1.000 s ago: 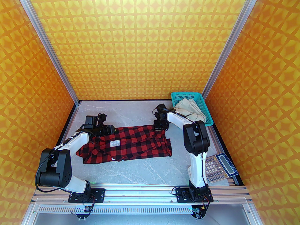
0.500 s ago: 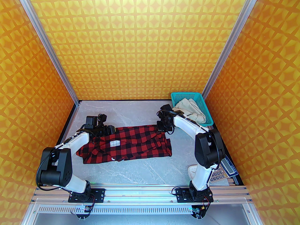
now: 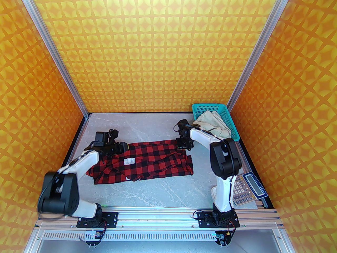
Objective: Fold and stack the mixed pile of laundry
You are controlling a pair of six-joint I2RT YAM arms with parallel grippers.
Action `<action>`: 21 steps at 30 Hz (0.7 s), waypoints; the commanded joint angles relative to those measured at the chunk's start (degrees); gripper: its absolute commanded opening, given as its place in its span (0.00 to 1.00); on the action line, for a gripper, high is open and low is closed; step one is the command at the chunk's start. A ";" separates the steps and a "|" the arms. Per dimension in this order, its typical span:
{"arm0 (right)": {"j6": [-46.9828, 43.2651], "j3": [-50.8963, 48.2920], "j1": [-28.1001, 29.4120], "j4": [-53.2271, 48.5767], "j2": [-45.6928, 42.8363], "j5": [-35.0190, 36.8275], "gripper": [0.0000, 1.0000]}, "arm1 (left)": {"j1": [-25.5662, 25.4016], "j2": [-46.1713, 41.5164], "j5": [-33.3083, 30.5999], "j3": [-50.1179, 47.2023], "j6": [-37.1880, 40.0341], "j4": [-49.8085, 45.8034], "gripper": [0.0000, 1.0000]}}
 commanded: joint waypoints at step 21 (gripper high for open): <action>6.00 -3.77 2.86 15.50 -1.27 -4.71 0.41 | 5.52 8.10 -15.07 -9.03 -15.46 -1.17 0.33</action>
